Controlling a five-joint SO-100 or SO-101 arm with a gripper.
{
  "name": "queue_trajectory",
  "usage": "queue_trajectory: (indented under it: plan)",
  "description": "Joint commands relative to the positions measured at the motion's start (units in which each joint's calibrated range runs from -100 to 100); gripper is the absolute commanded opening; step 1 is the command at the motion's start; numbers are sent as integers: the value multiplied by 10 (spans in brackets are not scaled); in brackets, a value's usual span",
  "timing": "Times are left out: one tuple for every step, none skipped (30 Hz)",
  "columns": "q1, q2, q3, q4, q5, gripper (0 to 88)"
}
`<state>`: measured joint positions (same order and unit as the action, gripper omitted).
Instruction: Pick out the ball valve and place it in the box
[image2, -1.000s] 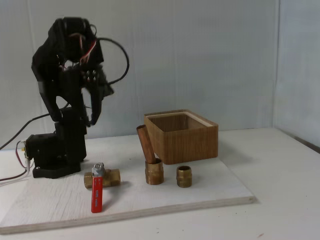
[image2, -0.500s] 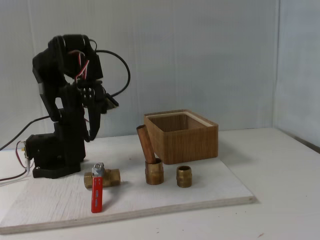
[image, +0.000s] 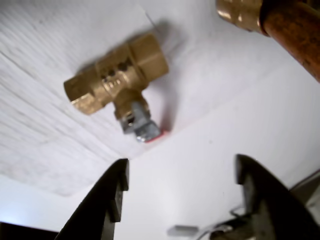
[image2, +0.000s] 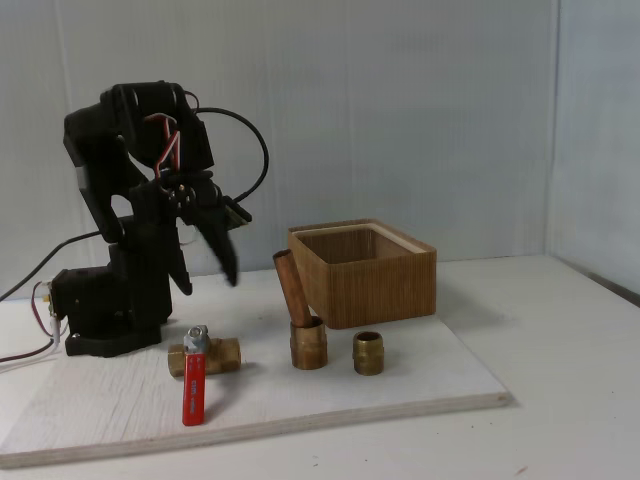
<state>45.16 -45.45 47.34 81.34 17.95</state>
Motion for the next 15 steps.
queue_trajectory:
  plan:
    - [1,-2,3,-1,-3,303]
    - [1,-1,9,-5,-3,294]
    - [0,0,18,-7,-2,285]
    - [-1,0,24,-8,0,275]
    - [-1,0,31,-8,8,266]
    - [-1,0,39,-7,17,257]
    - [1,-1,46,-7,25,247]
    - [1,-1,53,-7,32,240]
    - [2,0,56,-7,39,234]
    - [5,2,58,-7,48,230]
    - [12,2,61,-8,54,227]
    - [19,2,62,-8,60,228]
    - [24,1,62,-8,64,228]
    - [28,1,61,-8,69,228]
    - [33,1,60,-8,76,228]
